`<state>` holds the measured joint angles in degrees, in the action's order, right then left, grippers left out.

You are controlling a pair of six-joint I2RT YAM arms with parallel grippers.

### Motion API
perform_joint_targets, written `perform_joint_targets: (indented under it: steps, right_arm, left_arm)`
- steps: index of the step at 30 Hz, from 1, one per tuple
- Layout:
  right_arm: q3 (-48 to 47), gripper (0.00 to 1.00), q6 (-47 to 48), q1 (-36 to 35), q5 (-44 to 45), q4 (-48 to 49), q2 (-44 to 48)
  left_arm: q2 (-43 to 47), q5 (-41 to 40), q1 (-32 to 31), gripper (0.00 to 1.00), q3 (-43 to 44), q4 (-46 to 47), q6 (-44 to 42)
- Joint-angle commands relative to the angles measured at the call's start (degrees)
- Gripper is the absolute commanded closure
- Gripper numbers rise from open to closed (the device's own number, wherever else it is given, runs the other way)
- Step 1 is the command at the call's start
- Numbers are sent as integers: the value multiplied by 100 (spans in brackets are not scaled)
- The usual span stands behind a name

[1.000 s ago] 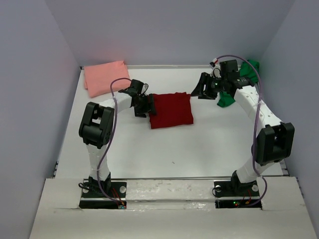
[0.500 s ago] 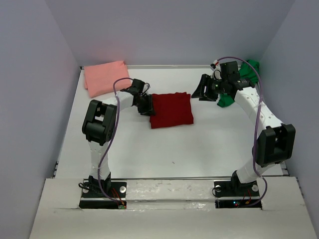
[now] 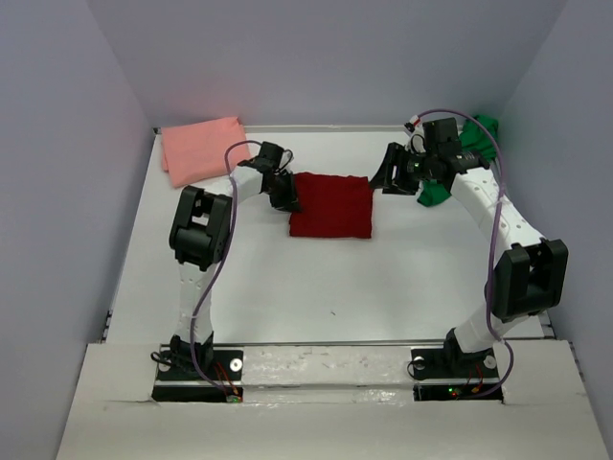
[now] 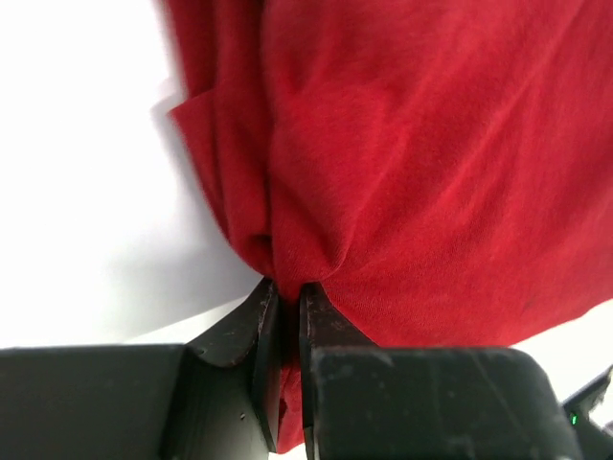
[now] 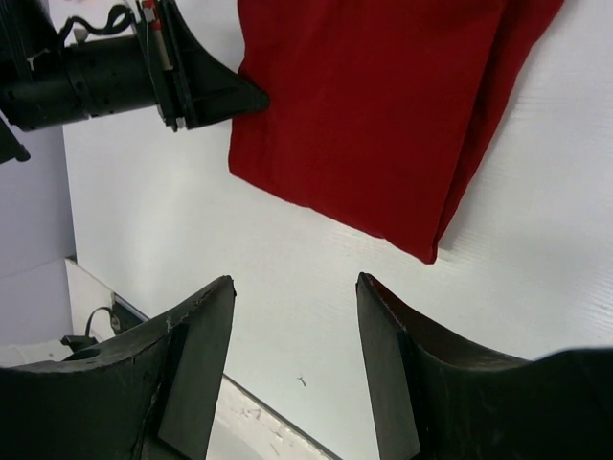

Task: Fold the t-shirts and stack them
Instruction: Neatly place the folded tshirt to the corner

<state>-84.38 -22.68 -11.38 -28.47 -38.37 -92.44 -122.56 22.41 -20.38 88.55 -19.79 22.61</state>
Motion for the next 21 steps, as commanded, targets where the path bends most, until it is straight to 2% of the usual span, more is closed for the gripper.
perform_joint_targets:
  steps: [1,5,12,21]
  right_arm:
    - [-131,40,0,-31,-9,-3,350]
    - [-123,40,-17,-31,-36,-179,499]
    - [71,40,-88,-31,-27,-346,833]
    - [387,40,-255,-31,69,-531,1272]
  left_arm:
    - [-548,-491,34,100,697,-297,-143]
    - [-1171,-808,87,100,1995,-779,-239]
    - [-1990,-888,377,100,3464,-1167,-248]
    - [-2474,-888,895,100,4055,-878,-248]
